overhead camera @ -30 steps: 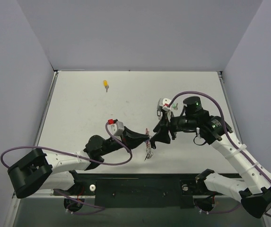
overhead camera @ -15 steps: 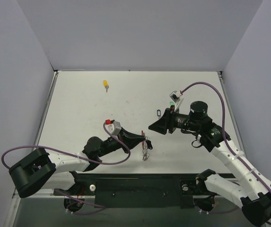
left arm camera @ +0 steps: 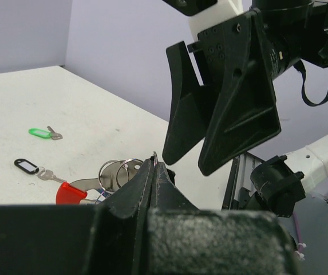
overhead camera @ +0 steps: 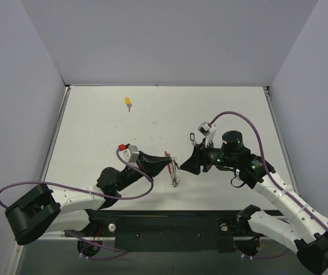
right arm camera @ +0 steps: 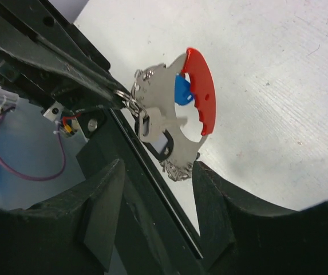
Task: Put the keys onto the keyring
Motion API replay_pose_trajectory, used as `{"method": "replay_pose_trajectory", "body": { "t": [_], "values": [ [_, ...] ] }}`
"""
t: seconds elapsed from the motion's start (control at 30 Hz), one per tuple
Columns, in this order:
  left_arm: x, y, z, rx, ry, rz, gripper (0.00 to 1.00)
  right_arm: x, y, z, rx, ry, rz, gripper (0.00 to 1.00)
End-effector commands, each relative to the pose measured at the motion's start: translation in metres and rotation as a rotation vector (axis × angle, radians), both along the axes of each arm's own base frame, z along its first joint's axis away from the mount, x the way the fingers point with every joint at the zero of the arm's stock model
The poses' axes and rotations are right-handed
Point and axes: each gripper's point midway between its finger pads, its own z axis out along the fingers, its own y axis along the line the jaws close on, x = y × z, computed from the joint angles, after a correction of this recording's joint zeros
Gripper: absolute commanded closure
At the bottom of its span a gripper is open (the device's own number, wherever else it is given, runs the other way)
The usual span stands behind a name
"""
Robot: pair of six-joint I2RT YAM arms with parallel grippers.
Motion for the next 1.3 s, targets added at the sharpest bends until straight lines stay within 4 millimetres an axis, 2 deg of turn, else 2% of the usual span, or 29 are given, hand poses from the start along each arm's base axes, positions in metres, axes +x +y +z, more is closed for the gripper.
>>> {"method": "replay_pose_trajectory", "body": {
  "t": [0.0, 0.13, 0.33, 0.7, 1.27],
  "values": [
    [0.004, 0.012, 0.058, -0.150, -0.124, 0.057, 1.00, -0.003, -0.003, -0.011, -0.078, -0.078, 0.048, 0.54],
    [0.004, 0.011, 0.057, -0.151, -0.119, 0.057, 1.00, -0.005, -0.001, -0.016, -0.112, -0.110, 0.079, 0.55],
    [0.004, 0.009, 0.058, -0.163, -0.112, 0.042, 1.00, -0.005, 0.007, -0.011, -0.104, -0.162, 0.128, 0.52],
    [0.005, 0.008, 0.056, -0.171, -0.095, 0.039, 1.00, 0.008, 0.019, -0.004, -0.113, -0.254, 0.114, 0.56],
    [0.006, 0.006, 0.053, -0.171, -0.087, 0.036, 1.00, 0.018, 0.013, -0.005, -0.173, -0.326, 0.091, 0.89]
  ]
}}
